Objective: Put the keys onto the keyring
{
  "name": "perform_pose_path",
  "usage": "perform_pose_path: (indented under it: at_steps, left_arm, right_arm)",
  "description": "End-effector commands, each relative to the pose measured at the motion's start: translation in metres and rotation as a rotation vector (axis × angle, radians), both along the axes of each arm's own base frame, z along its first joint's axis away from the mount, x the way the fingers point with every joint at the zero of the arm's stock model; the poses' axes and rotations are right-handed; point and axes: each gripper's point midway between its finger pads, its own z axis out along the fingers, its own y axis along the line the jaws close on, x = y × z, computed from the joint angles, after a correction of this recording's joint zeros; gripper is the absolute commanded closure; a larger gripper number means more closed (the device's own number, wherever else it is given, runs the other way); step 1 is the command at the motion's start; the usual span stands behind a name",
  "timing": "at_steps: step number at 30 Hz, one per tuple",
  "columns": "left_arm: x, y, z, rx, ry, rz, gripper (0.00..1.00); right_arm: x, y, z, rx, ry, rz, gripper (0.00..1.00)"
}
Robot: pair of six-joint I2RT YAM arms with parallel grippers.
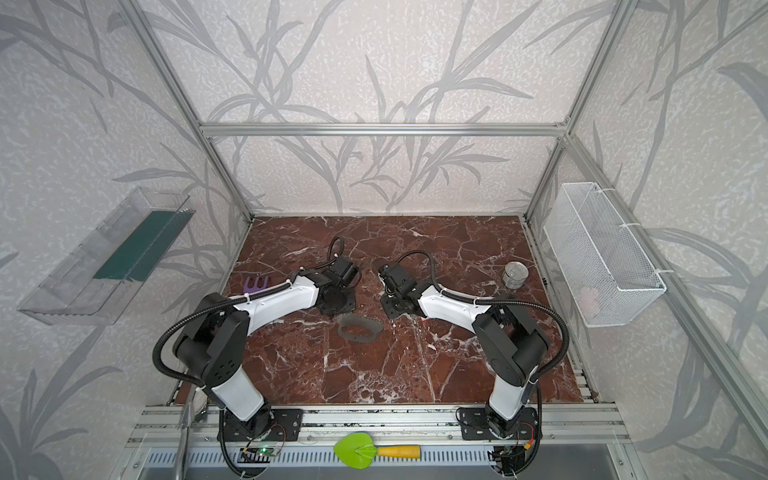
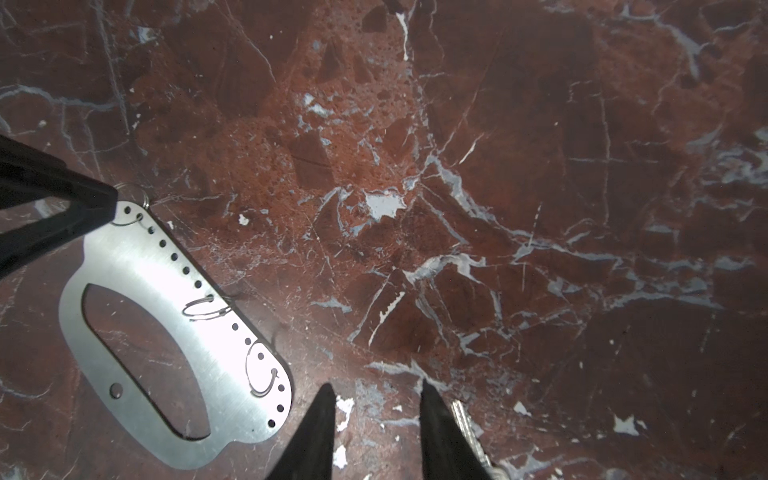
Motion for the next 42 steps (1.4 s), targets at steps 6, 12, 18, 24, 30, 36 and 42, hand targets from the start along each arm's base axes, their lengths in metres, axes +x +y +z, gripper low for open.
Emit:
perform_pose_path:
  at_steps: [6,12,18,24,30,36,42]
  left_arm:
    - [0.000,0.005,-0.004,0.056,0.022,-0.009,0.70]
    - [0.002,0.003,-0.007,0.060,0.035,-0.018,0.73]
    - [0.002,0.002,-0.009,0.061,0.042,-0.023,0.76]
    - [0.000,0.003,-0.010,0.065,0.050,-0.027,0.81]
    - [-0.001,0.003,-0.012,0.066,0.056,-0.030,0.84]
    - [-0.001,0.002,-0.013,0.066,0.063,-0.033,0.87]
    - [-0.002,0.001,-0.014,0.064,0.069,-0.038,0.90]
  right_arm:
    - [-0.003,-0.008,0.003,-0.009,-0.001,-0.013,0.65]
    - [-0.003,-0.007,0.003,-0.005,0.001,-0.013,0.65]
    - [-0.003,-0.010,0.003,-0.009,-0.002,-0.017,0.65]
    - [-0.005,-0.010,0.001,-0.007,0.002,-0.015,0.65]
    - [-0.005,-0.011,0.002,-0.009,-0.003,-0.017,0.65]
    - [-0.006,-0.011,0.001,-0.007,0.001,-0.016,0.65]
    - [-0.006,-0.012,0.000,-0.013,0.001,-0.015,0.65]
